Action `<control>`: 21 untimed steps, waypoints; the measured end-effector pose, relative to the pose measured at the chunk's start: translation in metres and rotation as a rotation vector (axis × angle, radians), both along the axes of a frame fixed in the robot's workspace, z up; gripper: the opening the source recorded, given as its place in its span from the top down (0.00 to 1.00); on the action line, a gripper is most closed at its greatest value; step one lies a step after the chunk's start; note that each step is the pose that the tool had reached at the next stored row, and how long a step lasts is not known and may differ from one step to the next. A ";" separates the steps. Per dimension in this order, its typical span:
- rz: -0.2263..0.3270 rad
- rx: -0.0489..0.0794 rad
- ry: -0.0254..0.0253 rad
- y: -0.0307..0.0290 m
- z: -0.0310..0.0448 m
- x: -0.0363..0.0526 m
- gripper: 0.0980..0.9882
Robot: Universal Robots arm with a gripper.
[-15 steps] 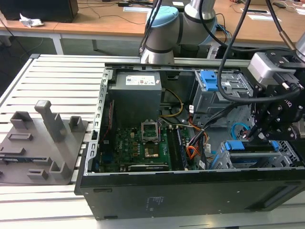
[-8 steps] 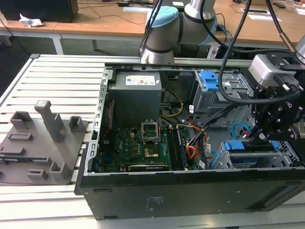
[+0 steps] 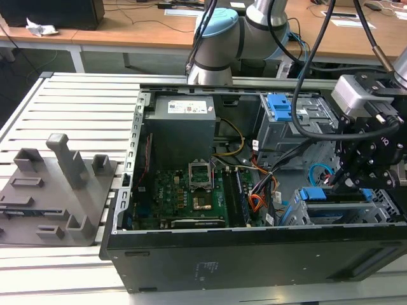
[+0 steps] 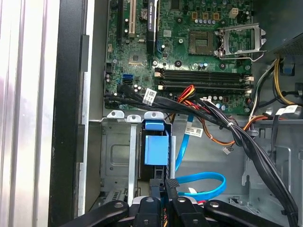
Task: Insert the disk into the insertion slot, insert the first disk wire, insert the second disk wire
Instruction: 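Insert the second disk wire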
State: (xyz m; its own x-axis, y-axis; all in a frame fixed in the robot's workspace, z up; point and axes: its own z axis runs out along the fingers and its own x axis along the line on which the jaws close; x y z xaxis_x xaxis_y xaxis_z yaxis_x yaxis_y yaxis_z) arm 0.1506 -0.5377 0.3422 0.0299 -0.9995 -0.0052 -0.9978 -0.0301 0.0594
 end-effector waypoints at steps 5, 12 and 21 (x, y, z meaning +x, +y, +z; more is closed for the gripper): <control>0.000 0.006 0.0000 0.0001 0.0011 0.0000 0.93; 0.000 0.007 0.0000 -0.0001 -0.0005 0.0000 0.93; 0.000 0.007 0.0000 -0.0002 -0.0052 0.0000 0.93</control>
State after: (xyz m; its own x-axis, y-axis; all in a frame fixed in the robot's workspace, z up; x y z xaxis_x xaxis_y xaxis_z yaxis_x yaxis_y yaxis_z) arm 0.1506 -0.5379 0.3370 0.0299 -0.9995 -0.0119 -0.9978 -0.0305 0.0592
